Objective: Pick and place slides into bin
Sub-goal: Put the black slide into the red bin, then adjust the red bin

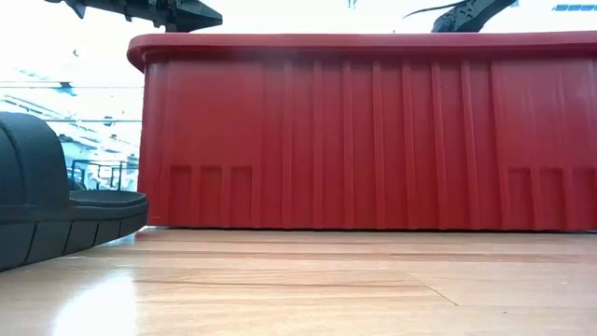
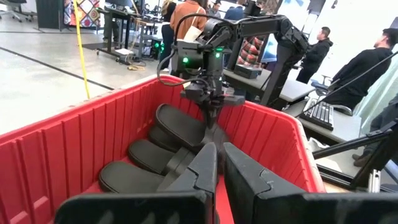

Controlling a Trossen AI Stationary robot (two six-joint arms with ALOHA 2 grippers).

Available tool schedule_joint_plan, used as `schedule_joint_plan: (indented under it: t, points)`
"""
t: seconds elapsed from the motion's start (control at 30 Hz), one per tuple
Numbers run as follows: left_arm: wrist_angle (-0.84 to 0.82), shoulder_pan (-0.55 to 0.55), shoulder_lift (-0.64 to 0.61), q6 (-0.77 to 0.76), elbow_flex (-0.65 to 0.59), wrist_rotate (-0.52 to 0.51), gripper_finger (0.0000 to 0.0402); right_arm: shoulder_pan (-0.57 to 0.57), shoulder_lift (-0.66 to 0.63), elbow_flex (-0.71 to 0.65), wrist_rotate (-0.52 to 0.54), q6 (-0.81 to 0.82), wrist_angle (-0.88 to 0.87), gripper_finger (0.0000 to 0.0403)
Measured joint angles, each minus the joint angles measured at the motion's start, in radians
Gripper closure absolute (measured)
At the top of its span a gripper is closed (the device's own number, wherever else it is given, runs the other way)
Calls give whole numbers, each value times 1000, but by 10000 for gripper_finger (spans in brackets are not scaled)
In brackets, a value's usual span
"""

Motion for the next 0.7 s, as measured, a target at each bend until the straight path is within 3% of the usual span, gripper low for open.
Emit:
schedule_joint_plan:
  t: [0.53, 0.7]
  points:
    - [0, 0, 0, 2, 0, 0, 378, 21, -162, 41, -35, 17, 289, 305]
    - [0, 0, 0, 2, 0, 0, 378, 21, -203, 41, 127, 105, 389, 299]
